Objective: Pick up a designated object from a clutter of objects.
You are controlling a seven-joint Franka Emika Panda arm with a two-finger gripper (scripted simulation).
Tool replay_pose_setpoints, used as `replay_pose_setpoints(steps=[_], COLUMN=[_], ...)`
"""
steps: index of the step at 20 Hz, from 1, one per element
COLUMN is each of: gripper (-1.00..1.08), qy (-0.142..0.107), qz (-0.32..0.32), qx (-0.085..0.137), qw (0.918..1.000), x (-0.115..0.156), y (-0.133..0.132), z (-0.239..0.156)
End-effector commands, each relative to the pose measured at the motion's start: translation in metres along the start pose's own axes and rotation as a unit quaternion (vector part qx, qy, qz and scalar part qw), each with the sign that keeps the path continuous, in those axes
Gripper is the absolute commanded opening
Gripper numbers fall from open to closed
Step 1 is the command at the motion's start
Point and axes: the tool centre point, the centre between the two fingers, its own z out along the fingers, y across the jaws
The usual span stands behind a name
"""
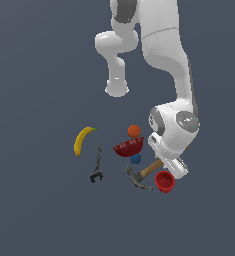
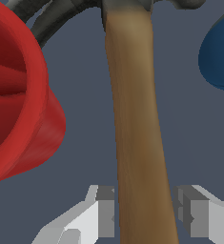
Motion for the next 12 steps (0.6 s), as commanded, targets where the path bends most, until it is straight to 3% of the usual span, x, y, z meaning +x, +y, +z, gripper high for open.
replay_pose_setpoints(steps=[1, 12], gripper=[-1.00, -1.00], qy=[0.000, 0.000], qz=[0.001, 0.001], qx=[0.002, 0.002], qw=[1.0000, 1.0000], x=[0.011, 0.081], y=[0.007, 0.068], z=[-0.011, -0.083])
